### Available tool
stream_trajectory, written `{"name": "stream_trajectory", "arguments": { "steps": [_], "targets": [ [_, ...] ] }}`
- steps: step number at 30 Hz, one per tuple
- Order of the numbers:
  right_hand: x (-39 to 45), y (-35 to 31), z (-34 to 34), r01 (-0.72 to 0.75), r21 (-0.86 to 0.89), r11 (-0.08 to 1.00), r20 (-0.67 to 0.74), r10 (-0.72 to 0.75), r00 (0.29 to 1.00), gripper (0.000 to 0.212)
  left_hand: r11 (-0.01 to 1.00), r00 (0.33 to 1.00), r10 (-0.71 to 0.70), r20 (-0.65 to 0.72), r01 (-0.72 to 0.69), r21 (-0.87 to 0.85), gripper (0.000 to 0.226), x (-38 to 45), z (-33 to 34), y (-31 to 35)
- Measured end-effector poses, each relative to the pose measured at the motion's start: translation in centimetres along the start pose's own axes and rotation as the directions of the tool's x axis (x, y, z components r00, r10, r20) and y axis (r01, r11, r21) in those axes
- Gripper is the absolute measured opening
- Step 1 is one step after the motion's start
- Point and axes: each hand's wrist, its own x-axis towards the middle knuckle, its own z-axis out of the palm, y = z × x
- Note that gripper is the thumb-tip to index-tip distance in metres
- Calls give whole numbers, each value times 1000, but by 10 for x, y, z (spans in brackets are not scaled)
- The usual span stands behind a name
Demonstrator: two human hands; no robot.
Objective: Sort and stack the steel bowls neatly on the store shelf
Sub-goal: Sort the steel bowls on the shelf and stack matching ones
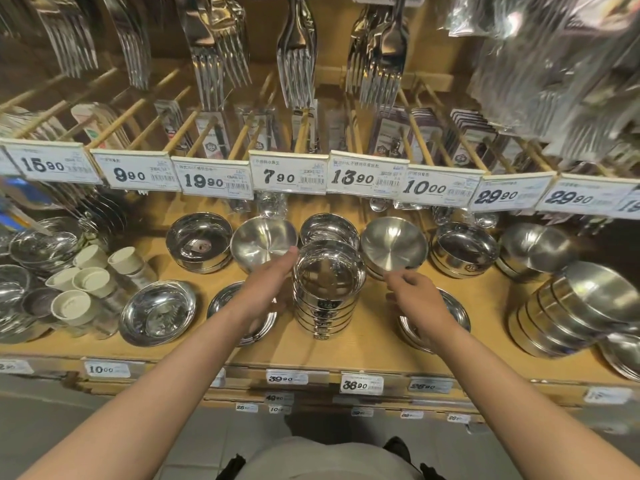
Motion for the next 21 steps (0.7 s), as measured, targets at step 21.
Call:
{"name": "stream_trajectory", "arguments": {
  "steps": [21],
  "targets": [
    [10, 101, -65, -358, -305, 882, -245, 291, 925, 33, 992, 995, -42, -92, 30, -125, 60, 9, 4, -19]
  ]
}}
